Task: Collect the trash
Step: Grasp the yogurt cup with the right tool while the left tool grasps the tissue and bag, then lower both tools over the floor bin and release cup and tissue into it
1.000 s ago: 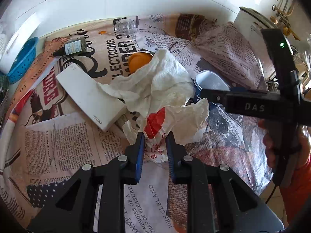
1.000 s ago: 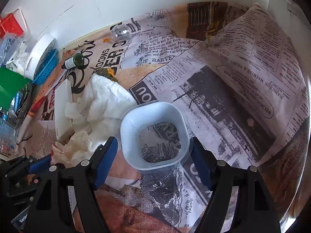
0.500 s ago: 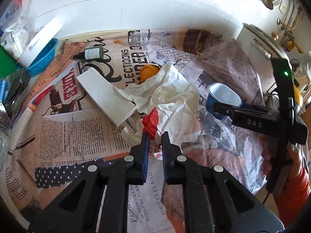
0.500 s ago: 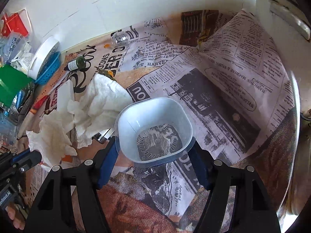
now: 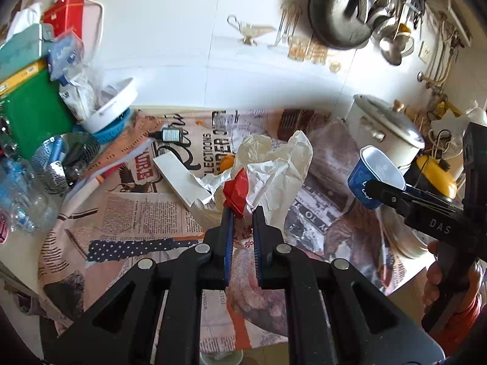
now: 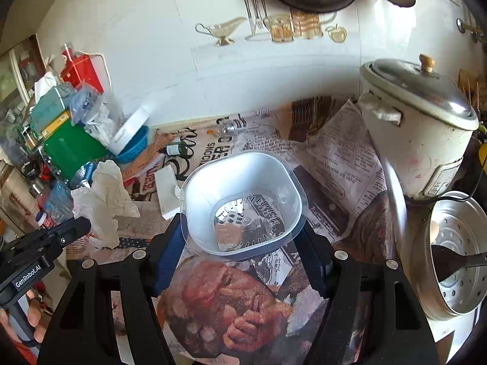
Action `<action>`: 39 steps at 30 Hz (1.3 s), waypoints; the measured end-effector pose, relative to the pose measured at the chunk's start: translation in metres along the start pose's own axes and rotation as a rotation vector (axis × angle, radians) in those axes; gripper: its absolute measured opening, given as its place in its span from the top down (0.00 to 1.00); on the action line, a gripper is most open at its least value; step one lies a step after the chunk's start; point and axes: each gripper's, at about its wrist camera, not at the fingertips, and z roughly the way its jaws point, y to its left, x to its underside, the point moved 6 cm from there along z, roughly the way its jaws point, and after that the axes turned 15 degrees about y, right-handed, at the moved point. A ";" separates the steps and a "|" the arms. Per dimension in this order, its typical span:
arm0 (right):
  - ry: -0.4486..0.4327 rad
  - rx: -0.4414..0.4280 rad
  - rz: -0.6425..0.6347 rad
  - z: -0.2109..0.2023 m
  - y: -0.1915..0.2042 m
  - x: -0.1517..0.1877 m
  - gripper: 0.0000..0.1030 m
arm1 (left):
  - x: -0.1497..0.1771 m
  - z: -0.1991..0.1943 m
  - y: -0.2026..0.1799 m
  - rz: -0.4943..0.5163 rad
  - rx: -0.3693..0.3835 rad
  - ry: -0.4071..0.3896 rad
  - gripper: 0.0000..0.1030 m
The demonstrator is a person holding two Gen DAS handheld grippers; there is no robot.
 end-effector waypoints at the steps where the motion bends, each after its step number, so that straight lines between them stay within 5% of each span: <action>1: -0.014 -0.005 0.000 -0.009 0.004 0.003 0.35 | 0.003 -0.010 0.000 0.001 0.001 -0.012 0.90; 11: -0.102 -0.040 0.027 -0.068 0.063 0.057 0.35 | 0.057 -0.079 0.022 0.040 0.025 -0.061 0.90; 25: -0.131 0.022 0.148 -0.100 0.150 0.180 0.35 | 0.192 -0.144 0.083 0.115 0.072 -0.016 0.90; 32: -0.026 0.041 0.197 -0.090 0.156 0.219 0.35 | 0.236 -0.130 0.090 0.101 0.084 0.096 0.90; 39: 0.091 0.043 0.207 -0.033 0.136 0.262 0.35 | 0.287 -0.065 0.091 0.064 0.076 0.218 0.90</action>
